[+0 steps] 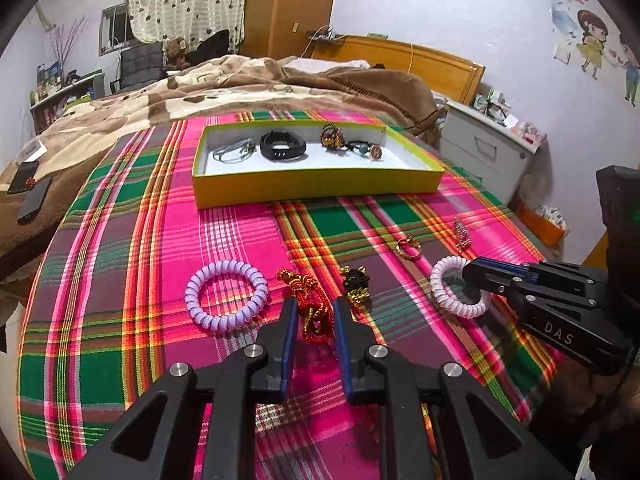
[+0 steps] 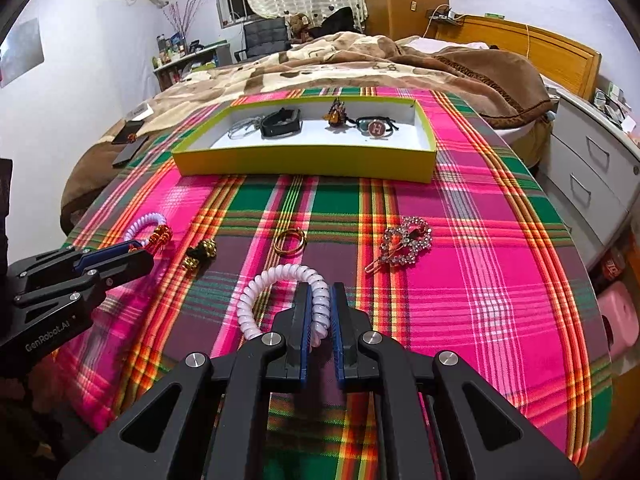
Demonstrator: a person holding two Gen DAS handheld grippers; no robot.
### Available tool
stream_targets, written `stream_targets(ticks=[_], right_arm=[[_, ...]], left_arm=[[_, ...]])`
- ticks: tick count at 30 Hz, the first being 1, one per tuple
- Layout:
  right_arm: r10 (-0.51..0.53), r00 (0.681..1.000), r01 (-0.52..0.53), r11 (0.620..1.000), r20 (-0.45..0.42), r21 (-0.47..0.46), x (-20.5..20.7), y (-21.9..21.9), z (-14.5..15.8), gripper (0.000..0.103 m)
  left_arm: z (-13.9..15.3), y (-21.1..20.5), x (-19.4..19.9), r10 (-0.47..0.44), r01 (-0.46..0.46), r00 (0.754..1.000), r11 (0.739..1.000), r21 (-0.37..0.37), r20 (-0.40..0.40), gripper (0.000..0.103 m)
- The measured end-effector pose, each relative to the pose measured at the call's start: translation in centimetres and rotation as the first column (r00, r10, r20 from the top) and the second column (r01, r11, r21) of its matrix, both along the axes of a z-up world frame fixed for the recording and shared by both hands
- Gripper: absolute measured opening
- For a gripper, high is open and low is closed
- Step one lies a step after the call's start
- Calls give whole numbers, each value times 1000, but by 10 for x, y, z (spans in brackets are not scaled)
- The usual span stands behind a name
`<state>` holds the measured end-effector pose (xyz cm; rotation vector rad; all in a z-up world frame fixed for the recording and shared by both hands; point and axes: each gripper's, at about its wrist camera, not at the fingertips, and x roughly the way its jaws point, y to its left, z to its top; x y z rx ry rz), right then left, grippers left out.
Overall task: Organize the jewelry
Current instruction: 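Close the left tool on the red tassel while the right tool grasps the white coil hair tie, then carry the red tassel in the left tool into the box while the right tool carries the white coil there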
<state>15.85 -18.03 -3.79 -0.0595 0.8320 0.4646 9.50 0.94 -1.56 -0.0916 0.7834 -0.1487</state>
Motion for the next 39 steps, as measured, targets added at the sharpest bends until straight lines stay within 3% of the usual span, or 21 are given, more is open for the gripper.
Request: stream_targets(ticks=[20,39], right_arm=[[-19,999,17,999,37,50,1,-7,22,9],[-17,995,12,999,102,49,65,4,52,9]], left_arm=[[23,-1,-4,-21,22,997,1000,-17,68,18],[53,25,63,1,-5,991,1000,31,137,18]])
